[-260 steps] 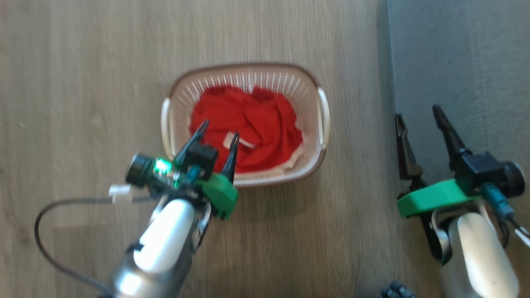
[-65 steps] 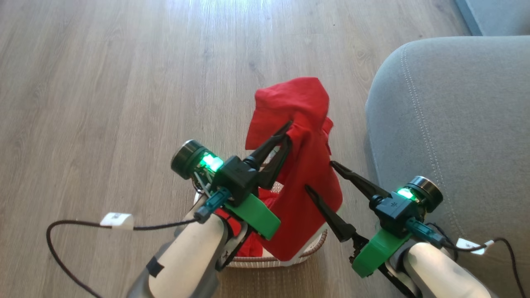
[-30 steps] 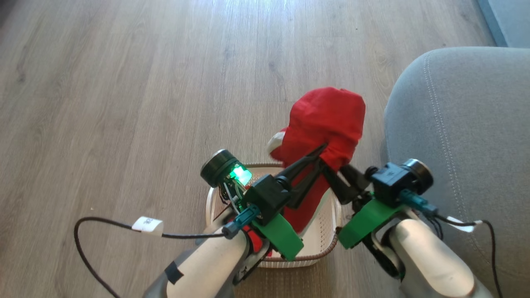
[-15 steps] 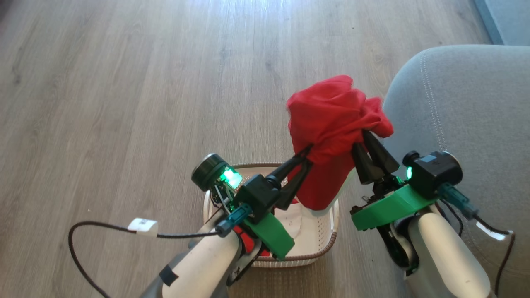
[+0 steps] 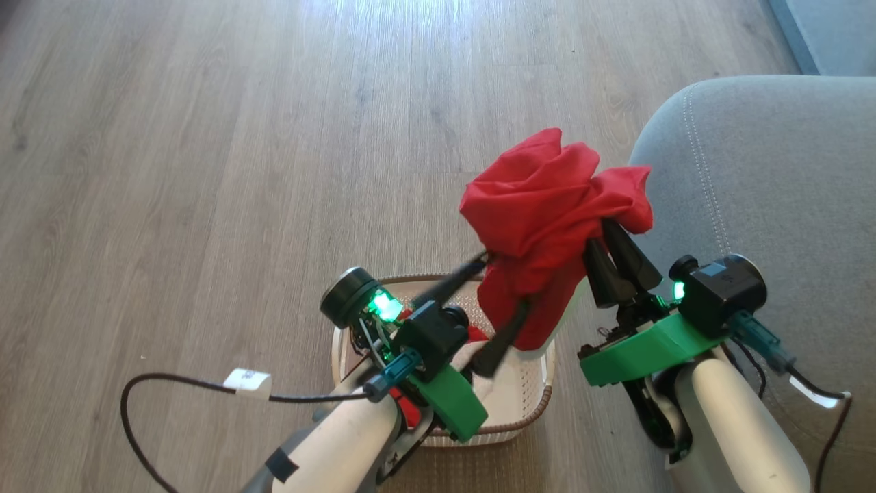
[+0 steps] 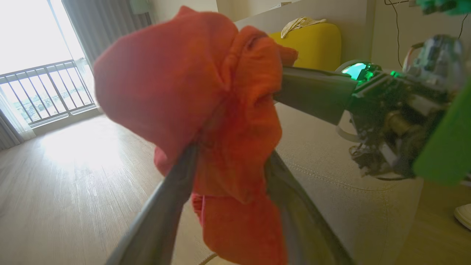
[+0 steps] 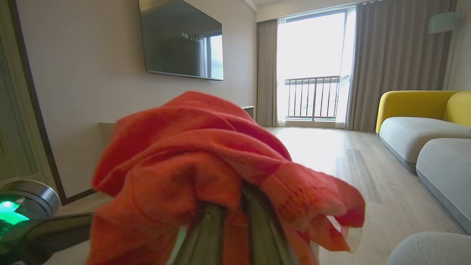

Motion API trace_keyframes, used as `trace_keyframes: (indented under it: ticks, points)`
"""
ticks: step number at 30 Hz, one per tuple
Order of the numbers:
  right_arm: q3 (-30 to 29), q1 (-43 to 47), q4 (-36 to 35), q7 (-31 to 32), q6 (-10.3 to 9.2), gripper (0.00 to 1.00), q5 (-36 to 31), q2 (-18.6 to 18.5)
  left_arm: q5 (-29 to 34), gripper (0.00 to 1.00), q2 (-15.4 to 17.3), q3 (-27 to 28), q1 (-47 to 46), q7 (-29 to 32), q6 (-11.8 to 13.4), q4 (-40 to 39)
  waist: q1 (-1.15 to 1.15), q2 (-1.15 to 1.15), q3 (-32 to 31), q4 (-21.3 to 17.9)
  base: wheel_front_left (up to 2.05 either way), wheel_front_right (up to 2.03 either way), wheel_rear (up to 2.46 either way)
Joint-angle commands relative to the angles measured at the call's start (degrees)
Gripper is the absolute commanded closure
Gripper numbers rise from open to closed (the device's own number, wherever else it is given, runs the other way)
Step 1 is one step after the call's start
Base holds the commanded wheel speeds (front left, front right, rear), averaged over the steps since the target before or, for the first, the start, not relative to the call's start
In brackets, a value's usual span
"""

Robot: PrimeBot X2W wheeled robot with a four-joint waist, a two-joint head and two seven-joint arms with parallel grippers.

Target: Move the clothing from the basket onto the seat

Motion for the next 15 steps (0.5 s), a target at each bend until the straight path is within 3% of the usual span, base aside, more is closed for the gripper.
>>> trace_keyframes:
  ticks: [1,15]
  points:
    - [0.51,-1.27,-2.33,-0.37,-0.01,1.0,-0.45,0.87,0.45,0.0,0.2,2.09,-0.95,-0.54,0.38,-1.46,0.0,0.0,-0.11,0.04,0.0,0.0,0.0]
    - [-5.72,-1.75,-3.23,-0.37,-0.01,1.0,-1.7,-0.48,2.82,0.0,0.94,5.71,2.83,-0.54,0.42,-0.15,0.0,0.0,-0.24,0.3,0.0,0.0,0.0]
